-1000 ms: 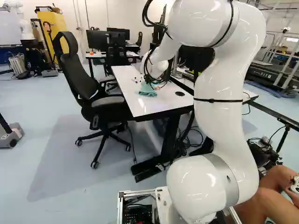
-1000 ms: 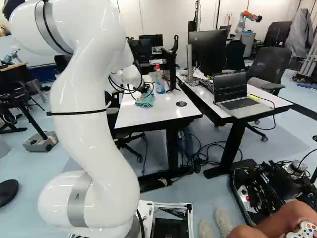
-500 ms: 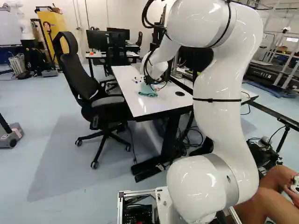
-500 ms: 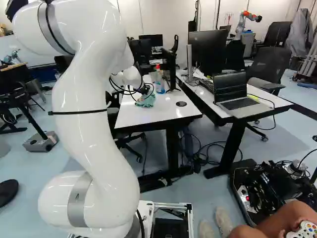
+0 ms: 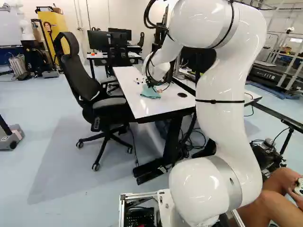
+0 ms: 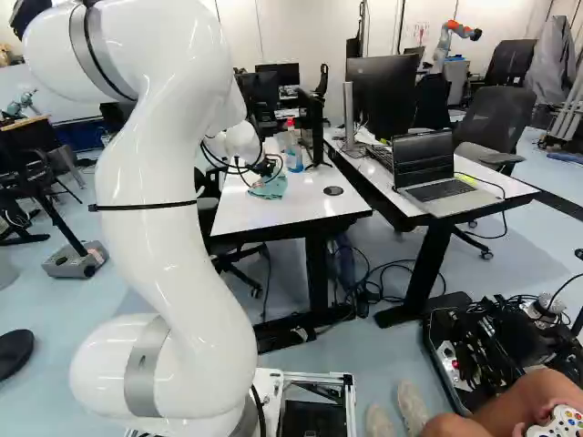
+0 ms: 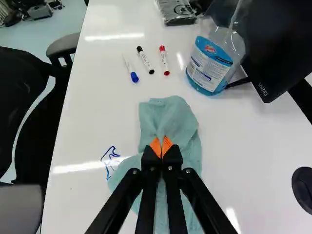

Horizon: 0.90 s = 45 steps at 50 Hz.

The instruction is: Clean the table with the green towel

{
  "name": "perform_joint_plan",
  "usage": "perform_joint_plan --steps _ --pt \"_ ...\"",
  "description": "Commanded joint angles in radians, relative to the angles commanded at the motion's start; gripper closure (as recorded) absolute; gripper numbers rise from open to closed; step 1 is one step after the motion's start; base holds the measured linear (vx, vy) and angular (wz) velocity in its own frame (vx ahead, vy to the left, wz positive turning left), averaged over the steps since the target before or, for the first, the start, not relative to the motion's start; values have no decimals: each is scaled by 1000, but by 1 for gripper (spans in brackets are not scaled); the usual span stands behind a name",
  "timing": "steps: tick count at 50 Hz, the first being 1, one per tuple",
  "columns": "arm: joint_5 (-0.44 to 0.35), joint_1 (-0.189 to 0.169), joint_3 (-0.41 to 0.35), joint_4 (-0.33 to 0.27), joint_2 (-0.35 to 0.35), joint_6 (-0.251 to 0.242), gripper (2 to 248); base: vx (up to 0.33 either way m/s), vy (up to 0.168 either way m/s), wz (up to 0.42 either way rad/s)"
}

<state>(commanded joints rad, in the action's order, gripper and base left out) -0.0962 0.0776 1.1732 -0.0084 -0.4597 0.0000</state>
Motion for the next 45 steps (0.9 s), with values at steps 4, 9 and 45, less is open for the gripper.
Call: perform_joint_plan --steps 4,9,45 --pt "11 0 0 0 0 0 227 0 0 0" --pt "25 0 0 0 0 0 227 0 0 0" --pt "122 0 0 0 0 0 227 0 0 0"
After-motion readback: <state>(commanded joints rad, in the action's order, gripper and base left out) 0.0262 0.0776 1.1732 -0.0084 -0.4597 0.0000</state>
